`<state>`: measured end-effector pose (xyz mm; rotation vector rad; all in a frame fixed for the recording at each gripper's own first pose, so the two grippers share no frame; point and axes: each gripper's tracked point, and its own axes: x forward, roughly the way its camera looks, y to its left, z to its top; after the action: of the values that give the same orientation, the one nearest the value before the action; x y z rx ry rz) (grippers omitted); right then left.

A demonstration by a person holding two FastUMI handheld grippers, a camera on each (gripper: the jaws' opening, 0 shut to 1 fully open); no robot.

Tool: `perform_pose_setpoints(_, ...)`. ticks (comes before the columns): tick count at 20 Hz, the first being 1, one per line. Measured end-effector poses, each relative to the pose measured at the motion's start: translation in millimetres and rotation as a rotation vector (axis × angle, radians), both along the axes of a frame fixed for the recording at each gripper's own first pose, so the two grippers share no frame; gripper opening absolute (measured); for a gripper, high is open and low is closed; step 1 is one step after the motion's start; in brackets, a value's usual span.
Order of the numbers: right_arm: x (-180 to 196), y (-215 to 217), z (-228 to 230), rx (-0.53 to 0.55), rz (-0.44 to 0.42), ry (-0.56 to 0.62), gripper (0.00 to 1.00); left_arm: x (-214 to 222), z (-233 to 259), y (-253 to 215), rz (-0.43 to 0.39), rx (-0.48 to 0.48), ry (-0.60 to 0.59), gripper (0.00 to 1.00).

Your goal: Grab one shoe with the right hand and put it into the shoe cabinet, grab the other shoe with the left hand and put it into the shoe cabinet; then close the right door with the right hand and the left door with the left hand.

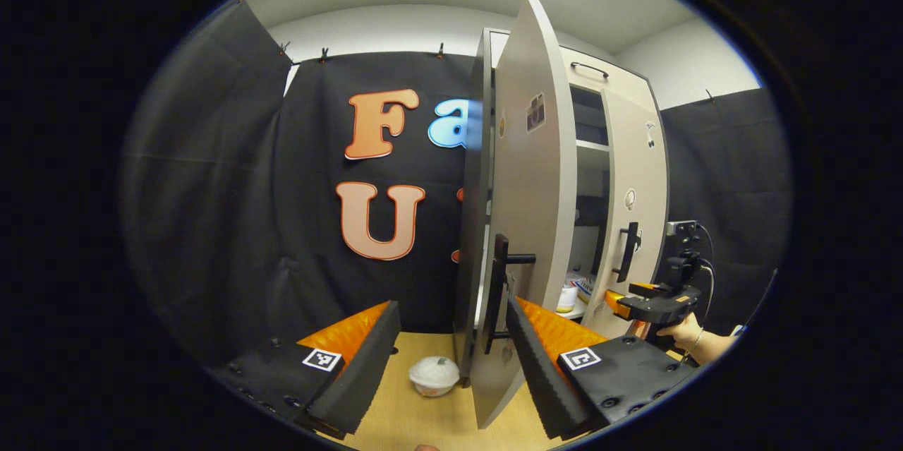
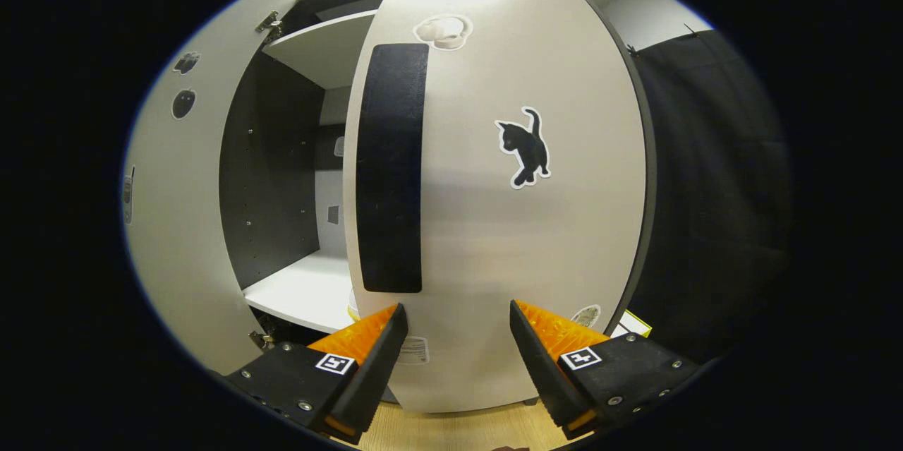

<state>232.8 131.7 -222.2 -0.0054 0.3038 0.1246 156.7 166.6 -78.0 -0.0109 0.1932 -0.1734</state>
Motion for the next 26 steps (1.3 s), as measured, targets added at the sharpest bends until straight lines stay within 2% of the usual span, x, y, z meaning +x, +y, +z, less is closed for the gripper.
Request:
perform_pose_setpoints(5, -2, 1, 1, -0.001, -0.008, 0.017, 0.91, 11, -12, -20, -0.066, -0.009, 0.016, 0.96)
perform_pose_setpoints(8, -14, -3, 11, 0.021, -0.006, 0.008, 0.93, 17, -13, -22, -0.066, -0.003, 0.021, 0.96)
perform_pose_setpoints(15, -49, -37, 43, 0.009, -0.029, -0.047, 0.93, 20, -17, -55, -0.157, -0.076, 0.049, 0.96)
perform_pose_setpoints(20, -70, -67, 60, 0.001, -0.059, -0.072, 0.93, 23, -17, -100, -0.235, -0.034, 0.036, 0.96)
perform_pose_setpoints(26, -94, -107, 69, -0.007, -0.106, -0.081, 0.92, 37, -24, -142, -0.283, -0.064, 0.042, 0.95)
